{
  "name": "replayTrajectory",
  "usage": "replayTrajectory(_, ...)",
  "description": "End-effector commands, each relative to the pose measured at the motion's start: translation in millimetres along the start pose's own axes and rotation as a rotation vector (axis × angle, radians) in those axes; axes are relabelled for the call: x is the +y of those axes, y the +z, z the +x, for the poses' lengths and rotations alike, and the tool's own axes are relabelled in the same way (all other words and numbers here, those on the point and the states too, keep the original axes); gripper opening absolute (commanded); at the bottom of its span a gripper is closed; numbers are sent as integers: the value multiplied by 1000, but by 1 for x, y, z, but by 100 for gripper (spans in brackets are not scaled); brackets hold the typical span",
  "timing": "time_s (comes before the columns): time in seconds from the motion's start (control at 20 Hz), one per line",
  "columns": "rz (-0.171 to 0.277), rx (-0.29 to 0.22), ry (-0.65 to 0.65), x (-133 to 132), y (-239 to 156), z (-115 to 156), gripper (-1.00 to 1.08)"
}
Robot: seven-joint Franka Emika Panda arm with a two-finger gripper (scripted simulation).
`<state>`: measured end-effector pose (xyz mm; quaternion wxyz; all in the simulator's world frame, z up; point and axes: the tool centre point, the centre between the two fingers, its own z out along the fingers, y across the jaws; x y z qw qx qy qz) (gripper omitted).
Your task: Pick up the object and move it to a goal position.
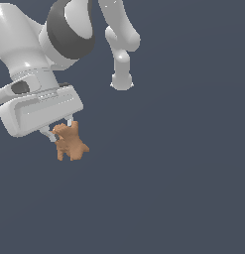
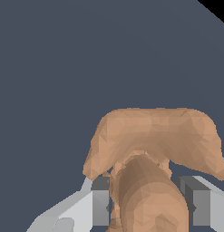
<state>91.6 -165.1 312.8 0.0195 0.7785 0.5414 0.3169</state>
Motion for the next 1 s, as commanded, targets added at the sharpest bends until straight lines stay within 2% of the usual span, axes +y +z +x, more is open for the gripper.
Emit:
replayTrajectory(0.0, -13, 31, -25, 13, -11, -4, -100)
replayTrajectory(0.5, -45, 122, -93, 51, -44, -18, -100)
replayTrajectory(0.95, -50, 144, -109, 61, -51, -21, -100)
